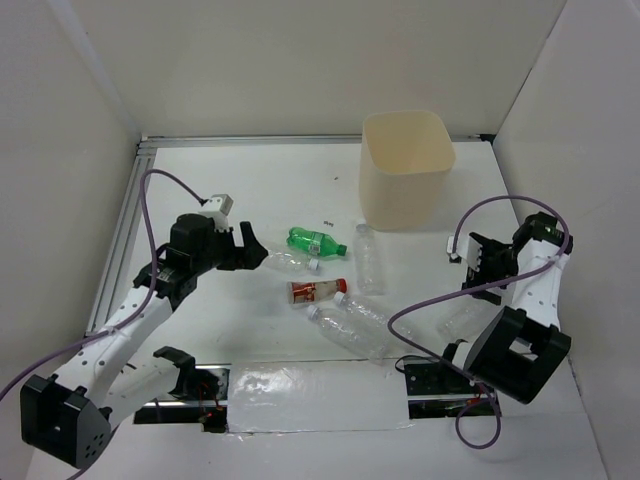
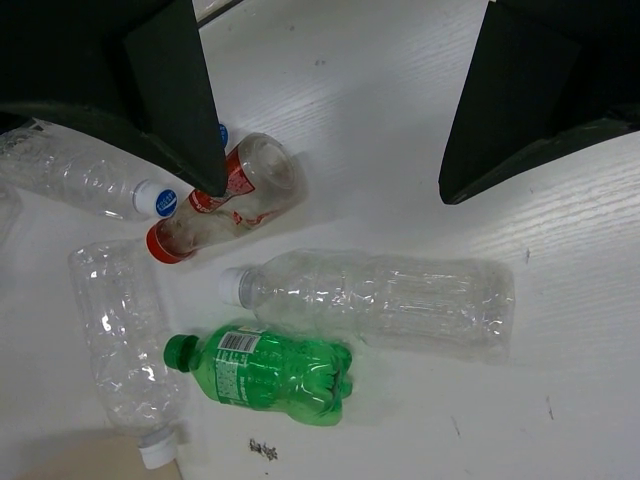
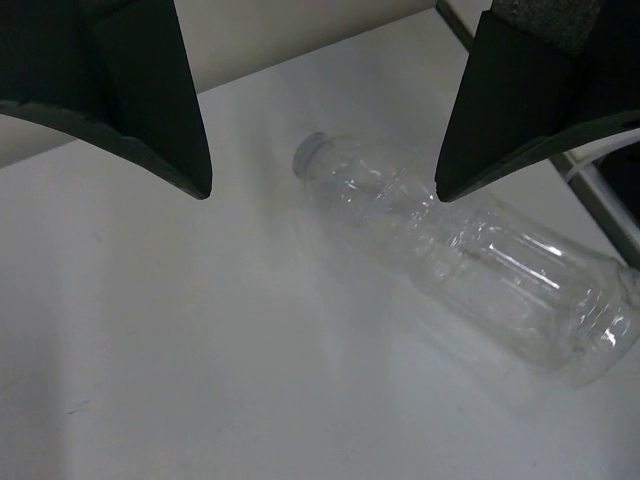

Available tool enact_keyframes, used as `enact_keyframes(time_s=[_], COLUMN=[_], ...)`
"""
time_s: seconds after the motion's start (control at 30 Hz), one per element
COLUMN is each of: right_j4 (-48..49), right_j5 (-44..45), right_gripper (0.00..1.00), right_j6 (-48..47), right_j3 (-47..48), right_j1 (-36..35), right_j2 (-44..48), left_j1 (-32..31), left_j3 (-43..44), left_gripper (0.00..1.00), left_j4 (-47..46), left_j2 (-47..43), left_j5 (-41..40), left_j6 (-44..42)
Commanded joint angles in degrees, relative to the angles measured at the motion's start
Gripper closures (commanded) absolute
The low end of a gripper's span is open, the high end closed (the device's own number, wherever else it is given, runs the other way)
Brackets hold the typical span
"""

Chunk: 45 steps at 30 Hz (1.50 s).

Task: Put the plastic bottles in the bin

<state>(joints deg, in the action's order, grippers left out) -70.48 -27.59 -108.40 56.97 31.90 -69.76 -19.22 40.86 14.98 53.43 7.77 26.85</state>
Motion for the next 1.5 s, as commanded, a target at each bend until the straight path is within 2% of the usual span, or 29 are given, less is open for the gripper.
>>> enact_keyframes(time_s=[0.0,0.17,0.23,0.47,0.6,0.7,1.07,1.13,1.27,1.3,1.43,1.47], right_j4=[-4.84,-4.84,-4.84,-4.84,-4.84,-4.32,13.42,15.28,14.76,13.36,8.17,6.42], right_j5=[4.21,6.58,8.17,12.21,13.71,10.81,5.11,3.35,-2.18,-3.24,-10.09,-13.68], right_gripper=[0.01,0.01,0.01,0.01,0.01,0.01,0.01,0.05,0.38,0.50,0.68,0.69], right_j6=[-21.59,-16.59,-16.58,-21.85,-25.98,-28.09,-28.09,-27.40,-24.86,-22.67,-15.71,-14.40], right_j3=[-0.19,0.33,0.33,-0.19,-2.39,-4.83,-18.11,-19.61,-18.22,-17.08,-8.74,-4.98], right_j1=[0.44,0.44,1.05,1.67,1.67,1.67,-0.70,-2.01,-2.63,-3.33,-5.53,-6.14], right_j2=[-1.34,-3.37,-2.85,-5.48,-6.71,-7.93,-4.95,-3.73,-4.33,-5.03,-5.04,-4.26], left_j1=[-0.99,-2.22,-4.50,-9.42,-10.57,-10.57,-10.57,-10.57,-10.57,-10.57,-10.57,-10.57], left_j3=[-0.34,-0.96,-0.96,3.17,3.87,3.35,3.87,4.48,4.49,4.49,5.01,5.02], left_gripper=[0.00,0.00,0.00,0.00,0.00,0.00,0.00,0.00,0.00,0.00,0.02,0.03], left_j4=[-3.55,-8.20,-10.49,-13.31,-13.31,-13.93,-12.87,-12.17,-10.85,-10.85,-10.15,-10.15], left_j2=[-0.08,0.97,3.34,13.36,14.77,14.25,14.25,14.25,12.84,12.14,11.61,11.61], left_j5=[0.49,5.75,8.13,8.67,7.53,7.52,7.52,6.91,5.68,5.68,2.87,2.17], left_j6=[-2.24,-3.65,-4.35,-8.21,-9.45,-9.45,-9.45,-9.45,-8.75,-8.05,-3.66,-2.69])
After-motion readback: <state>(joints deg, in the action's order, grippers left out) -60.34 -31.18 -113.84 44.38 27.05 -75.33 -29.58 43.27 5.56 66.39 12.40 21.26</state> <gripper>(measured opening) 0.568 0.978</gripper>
